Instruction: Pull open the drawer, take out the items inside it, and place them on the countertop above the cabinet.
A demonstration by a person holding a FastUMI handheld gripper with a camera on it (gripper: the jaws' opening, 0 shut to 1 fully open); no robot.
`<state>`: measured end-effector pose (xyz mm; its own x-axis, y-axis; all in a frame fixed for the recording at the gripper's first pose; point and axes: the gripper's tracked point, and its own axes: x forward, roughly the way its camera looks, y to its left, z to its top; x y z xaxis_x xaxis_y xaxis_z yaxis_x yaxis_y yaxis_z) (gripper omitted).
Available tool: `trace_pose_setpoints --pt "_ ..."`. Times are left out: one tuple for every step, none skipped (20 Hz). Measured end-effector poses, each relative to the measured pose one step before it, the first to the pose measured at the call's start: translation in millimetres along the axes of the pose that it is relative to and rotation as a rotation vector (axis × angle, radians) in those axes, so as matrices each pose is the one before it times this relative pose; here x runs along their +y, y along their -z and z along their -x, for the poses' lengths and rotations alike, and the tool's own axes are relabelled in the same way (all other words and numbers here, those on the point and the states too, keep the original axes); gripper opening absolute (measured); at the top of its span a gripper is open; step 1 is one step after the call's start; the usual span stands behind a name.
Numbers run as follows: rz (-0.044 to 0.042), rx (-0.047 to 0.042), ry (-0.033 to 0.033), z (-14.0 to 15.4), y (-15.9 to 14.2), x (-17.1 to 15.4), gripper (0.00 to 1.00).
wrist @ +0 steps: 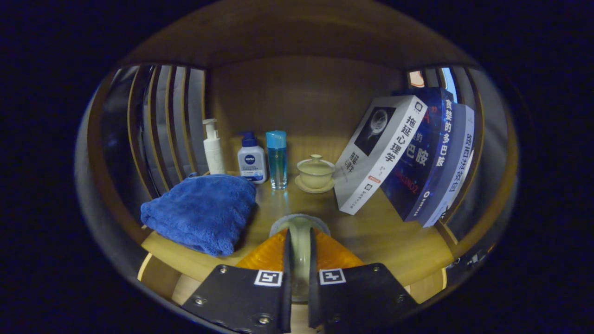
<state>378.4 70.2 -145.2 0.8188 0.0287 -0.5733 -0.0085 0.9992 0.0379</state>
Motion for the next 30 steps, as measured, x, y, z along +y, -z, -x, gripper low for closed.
trace_pose_setpoints --pt "0.00308 0.00047 0.00409 -1.7 0.82 -0.36 0.15" --pt "0.00141 -0.00057 0.00345 -0.92 0.2 -1.09 0.15" --pt "0.00073 -0.00117 0.00345 -1.21 0.29 -0.54 0.15" --pt "-0.00068 -0.00146 0.00251 -0.84 0.41 -0.36 0.15" --pt "-0.00084 -0.00261 0.00287 -0.97 -0.07 -0.91 0.15" --pt "0.00083 -0.00356 0.00232 -1.14 0.59 -1.17 0.15" --pt "0.00508 -0.00416 0.004 -1.23 -0.42 -0.25 0.15" --pt "0.00768 -0.00826 0.00209 -0.68 -0.8 -0.45 0.15" --pt "0.00752 -0.01527 -0.00051 -1.36 -2.55 -0.1 0.15" --pt "0.01035 -0.00499 -0.00006 -0.1 1.05 0.9 0.15" --pt "0.01305 -0.00845 0.00434 -1.58 1.2 -0.04 0.21" --pt "0.00821 -0.01783 -0.00342 4.05 -1.51 0.76 0.24" --pt "-0.00077 -0.03124 -0.00437 -1.58 -2.86 2.65 0.31" --pt "-0.00971 -0.04524 -0.00322 4.62 -7.52 0.71 0.39" --pt "-0.01203 -0.03881 -0.00047 6.71 -8.93 0.34 0.46" --pt "-0.01342 -0.03448 -0.00412 9.3 -8.76 1.73 0.46" --pt "-0.01042 -0.02617 -0.00941 10.12 -8.43 1.59 0.46" --pt "-0.00684 -0.02162 -0.01084 11.61 -7.32 1.45 0.46" --pt "-0.00444 -0.0192 -0.0079 13.12 -6.62 0.54 0.46" --pt "-0.00114 -0.01778 -0.00859 13.08 -6.65 -0.21 0.46" --pt "-0.00098 -0.01744 -0.00463 14.97 -6.89 -0.73 0.46" --pt "-0.00074 -0.01472 -0.00502 16.16 -6.37 -0.55 0.46" --pt "0.00056 -0.01551 -0.00716 14.59 -6.05 -0.44 0.51" --pt "0.00076 -0.0165 -0.00282 16.18 -4.85 -0.31 0.57" --pt "0.00472 -0.0161 0.00275 15.93 -4.12 -1.61 0.62" --pt "0.00629 -0.01314 0.00035 15.79 -1.38 -0.73 0.63" --pt "0.00355 -0.00576 -0.00266 15.69 1.37 0.67 0.69" --pt "-0.00104 -0.0019 0.00257 14.82 3.43 -0.57 0.75" --pt "-0.00508 0.00513 -0.00038 14.85 6.19 0.52 0.81" --pt "-0.0056 0.00078 -0.0022 14.15 7.22 1.82 0.83"
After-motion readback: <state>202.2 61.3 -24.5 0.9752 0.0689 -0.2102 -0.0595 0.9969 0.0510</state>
